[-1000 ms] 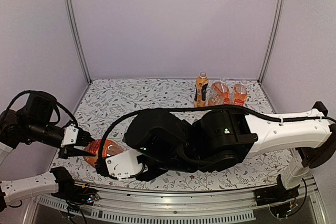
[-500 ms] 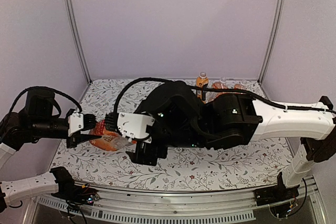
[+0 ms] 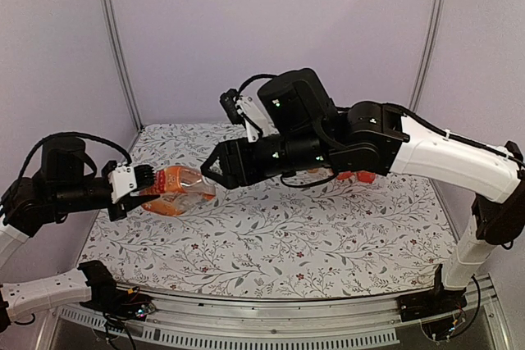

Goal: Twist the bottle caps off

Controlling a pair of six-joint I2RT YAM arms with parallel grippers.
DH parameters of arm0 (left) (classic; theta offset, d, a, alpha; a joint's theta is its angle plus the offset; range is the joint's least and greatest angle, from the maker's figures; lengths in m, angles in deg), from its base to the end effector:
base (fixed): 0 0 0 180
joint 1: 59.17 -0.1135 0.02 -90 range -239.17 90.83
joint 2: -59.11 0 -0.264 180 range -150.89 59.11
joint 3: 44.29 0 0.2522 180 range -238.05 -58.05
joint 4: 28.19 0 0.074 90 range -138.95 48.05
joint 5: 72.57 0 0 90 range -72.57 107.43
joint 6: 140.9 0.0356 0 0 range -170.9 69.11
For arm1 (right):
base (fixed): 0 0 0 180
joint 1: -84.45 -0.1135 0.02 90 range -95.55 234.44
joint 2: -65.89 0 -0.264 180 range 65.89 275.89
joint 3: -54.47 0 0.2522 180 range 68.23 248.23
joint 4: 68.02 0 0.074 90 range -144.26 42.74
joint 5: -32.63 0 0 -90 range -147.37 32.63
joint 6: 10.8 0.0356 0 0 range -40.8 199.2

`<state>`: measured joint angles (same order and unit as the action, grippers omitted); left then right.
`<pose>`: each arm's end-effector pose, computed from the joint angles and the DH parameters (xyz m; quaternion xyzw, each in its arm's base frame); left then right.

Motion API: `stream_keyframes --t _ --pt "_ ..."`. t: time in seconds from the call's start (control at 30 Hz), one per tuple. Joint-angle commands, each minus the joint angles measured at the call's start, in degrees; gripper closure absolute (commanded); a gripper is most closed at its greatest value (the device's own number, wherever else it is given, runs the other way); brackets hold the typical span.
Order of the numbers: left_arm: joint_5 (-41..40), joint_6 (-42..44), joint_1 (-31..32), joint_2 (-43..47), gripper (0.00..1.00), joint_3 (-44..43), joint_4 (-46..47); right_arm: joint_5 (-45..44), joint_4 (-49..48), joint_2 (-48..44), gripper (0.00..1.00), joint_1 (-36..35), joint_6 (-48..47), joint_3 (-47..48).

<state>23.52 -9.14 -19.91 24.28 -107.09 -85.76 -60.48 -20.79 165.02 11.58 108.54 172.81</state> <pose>0.0914 -0.0796 0.3285 0.5809 0.6388 -0.0349 0.5032 0.1187 0.3786 0.4057 -0.3048 0.8010 0.3860 0.3413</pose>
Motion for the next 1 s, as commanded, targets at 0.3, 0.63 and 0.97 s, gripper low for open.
stream_keyframes --t 0.3,0.63,0.97 --pt "-1.2 1.0 0.6 0.5 0.95 0.9 1.9 6.7 2.2 2.9 0.52 0.2 7.2 2.9" --pt "-1.0 1.3 0.7 0.6 0.95 1.0 1.8 4.9 6.1 4.9 0.9 0.3 6.5 5.4" --pt "10.2 3.1 0.7 0.6 0.99 -0.9 -8.0 0.3 9.1 3.6 1.0 -7.4 -23.1 6.2"
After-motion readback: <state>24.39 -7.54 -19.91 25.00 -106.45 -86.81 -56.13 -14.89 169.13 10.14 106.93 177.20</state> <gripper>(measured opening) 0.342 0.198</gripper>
